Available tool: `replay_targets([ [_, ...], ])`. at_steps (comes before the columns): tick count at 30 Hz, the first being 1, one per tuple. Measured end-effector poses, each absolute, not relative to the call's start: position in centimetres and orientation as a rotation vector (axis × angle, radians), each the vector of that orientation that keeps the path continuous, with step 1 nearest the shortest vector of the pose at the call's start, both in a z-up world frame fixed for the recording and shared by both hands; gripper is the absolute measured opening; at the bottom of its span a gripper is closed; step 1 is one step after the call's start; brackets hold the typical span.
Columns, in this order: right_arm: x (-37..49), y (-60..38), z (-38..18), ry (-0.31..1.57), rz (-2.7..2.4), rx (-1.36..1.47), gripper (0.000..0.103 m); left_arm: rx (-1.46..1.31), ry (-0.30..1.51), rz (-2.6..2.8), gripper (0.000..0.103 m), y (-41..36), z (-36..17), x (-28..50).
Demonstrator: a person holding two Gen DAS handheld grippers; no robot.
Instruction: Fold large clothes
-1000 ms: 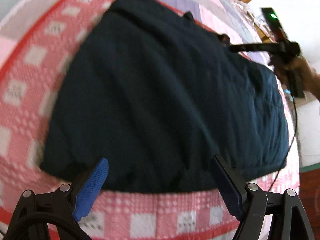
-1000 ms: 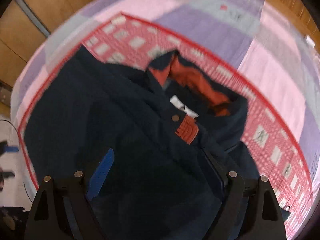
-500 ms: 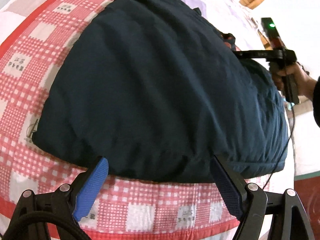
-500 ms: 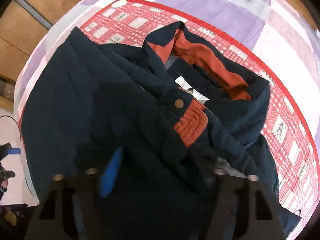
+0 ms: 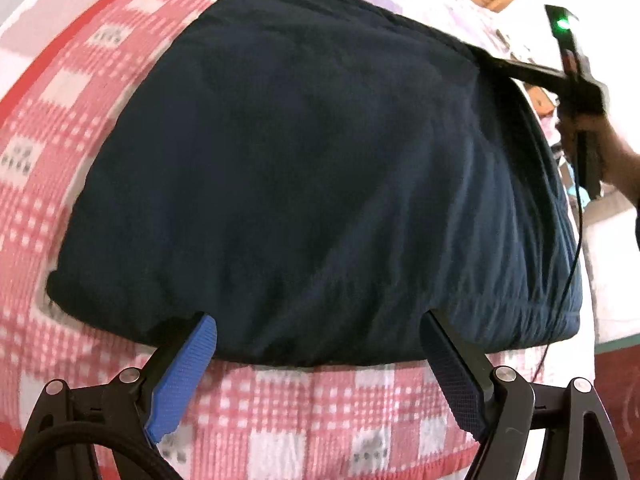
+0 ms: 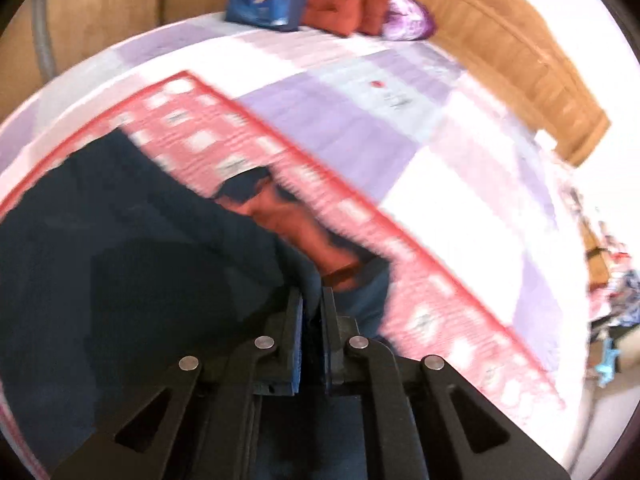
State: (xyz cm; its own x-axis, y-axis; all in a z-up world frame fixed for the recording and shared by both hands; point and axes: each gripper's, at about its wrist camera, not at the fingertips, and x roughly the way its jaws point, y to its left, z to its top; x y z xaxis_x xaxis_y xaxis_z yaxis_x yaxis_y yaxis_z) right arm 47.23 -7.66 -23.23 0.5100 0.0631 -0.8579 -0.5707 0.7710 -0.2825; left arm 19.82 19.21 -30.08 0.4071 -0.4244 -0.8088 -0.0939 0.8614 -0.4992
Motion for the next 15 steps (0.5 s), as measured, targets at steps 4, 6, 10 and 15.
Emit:
replay_targets([
  [4,50.0,-7.8,-25.2,0.999,0.303,-0.603,0.000,-0.502,1.108,-0.245,0.087,18.1,-29.3,21.6],
  [6,51.1,-8.6,-27.8,1.072,0.223,-0.584,0.000,-0.485,1.092,-0.261,0.086,17.3,-29.1,22.7],
  [10,50.7,-10.6,-29.7,1.126,0.189,-0.441,0.000,-0.403,1.079,-0.285,0.087,14.6,-30.2,25.4],
  [15,44.7,-12.8,-22.5,0.887,0.251,-0.241,0.000,-0.360,1.085,-0.275,0.096,13.1,-33.0,27.6],
])
